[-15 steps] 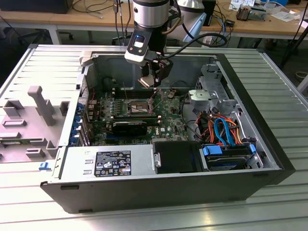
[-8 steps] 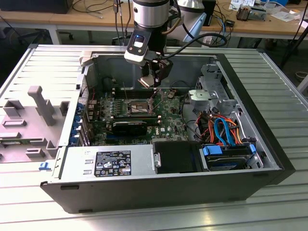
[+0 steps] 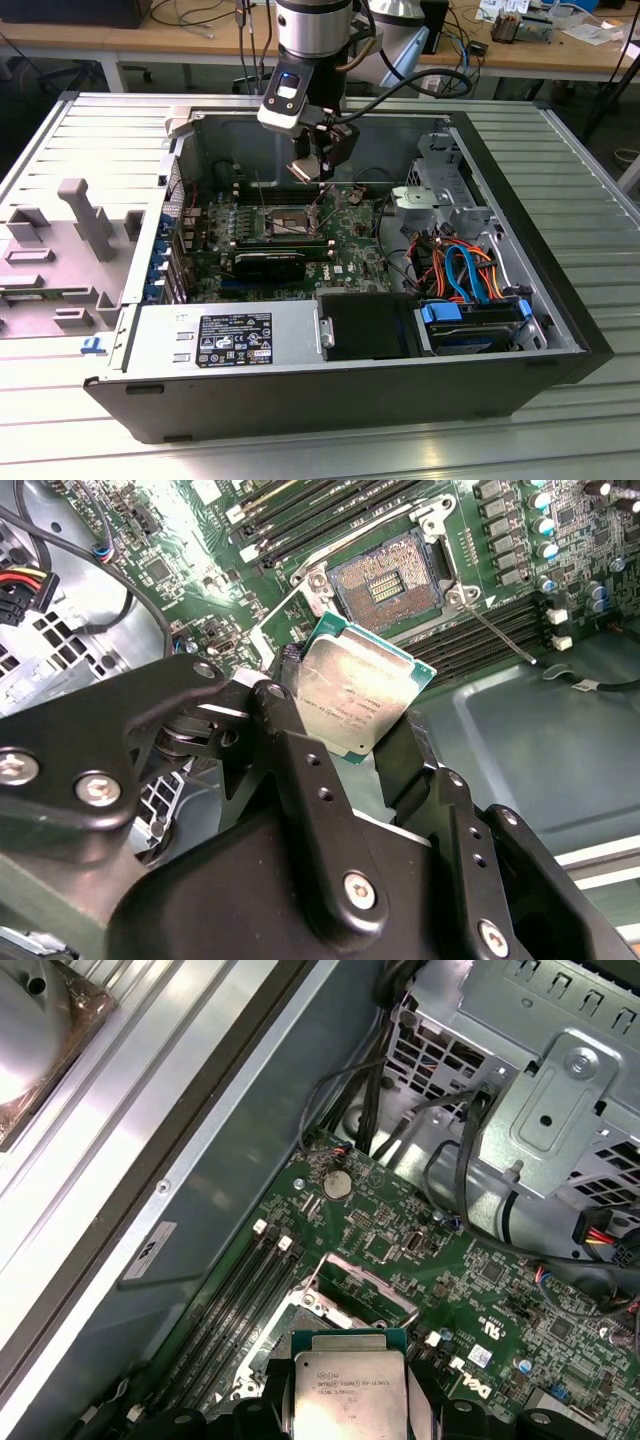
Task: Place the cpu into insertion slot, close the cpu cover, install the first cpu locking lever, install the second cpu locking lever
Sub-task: 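Place the cpu into insertion slot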
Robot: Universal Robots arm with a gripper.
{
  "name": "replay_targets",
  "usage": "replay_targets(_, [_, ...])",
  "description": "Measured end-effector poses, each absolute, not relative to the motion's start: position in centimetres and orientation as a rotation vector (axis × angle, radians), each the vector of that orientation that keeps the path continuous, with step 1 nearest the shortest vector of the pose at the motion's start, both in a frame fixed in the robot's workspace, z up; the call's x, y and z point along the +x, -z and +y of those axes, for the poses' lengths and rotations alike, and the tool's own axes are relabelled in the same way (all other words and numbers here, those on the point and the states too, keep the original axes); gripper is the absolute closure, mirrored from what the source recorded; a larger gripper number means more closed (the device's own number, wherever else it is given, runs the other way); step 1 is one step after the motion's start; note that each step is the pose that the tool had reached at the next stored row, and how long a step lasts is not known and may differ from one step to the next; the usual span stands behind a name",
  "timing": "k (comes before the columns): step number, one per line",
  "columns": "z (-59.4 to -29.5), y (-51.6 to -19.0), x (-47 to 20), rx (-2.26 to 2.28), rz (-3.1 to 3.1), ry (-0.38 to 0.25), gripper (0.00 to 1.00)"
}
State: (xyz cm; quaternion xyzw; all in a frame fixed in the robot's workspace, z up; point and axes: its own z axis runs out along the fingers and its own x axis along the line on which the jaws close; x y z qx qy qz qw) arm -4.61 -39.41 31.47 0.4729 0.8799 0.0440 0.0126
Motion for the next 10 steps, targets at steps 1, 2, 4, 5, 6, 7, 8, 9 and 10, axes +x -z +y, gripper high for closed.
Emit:
replay_targets(1, [-39.41,-31.47,-4.61,1.475,2.741,-0.137,0.46])
replay_targets(2, [-39.41,-31.47,-4.61,1.477,2.741,-0.137,0.46])
replay_targets(4, [-39.41,-31.46,-4.61,1.480,2.739,-0.137,0.46])
replay_targets(5, [-39.41,-31.47,-4.61,1.483,2.737,-0.137,0.46])
replay_targets(6, [-39.41,-31.47,-4.61,1.484,2.736,-0.137,0.46])
replay_targets(7, [-39.41,-31.47,-4.61,1.485,2.736,-0.137,0.46])
replay_targets(8, [-39.41,-31.46,-4.61,1.487,2.735,-0.137,0.46])
replay_targets(9, [-39.41,-31.46,-4.61,1.488,2.734,-0.137,0.46])
replay_targets(10, [-39.41,-31.46,-4.61,1.490,2.733,-0.137,0.46])
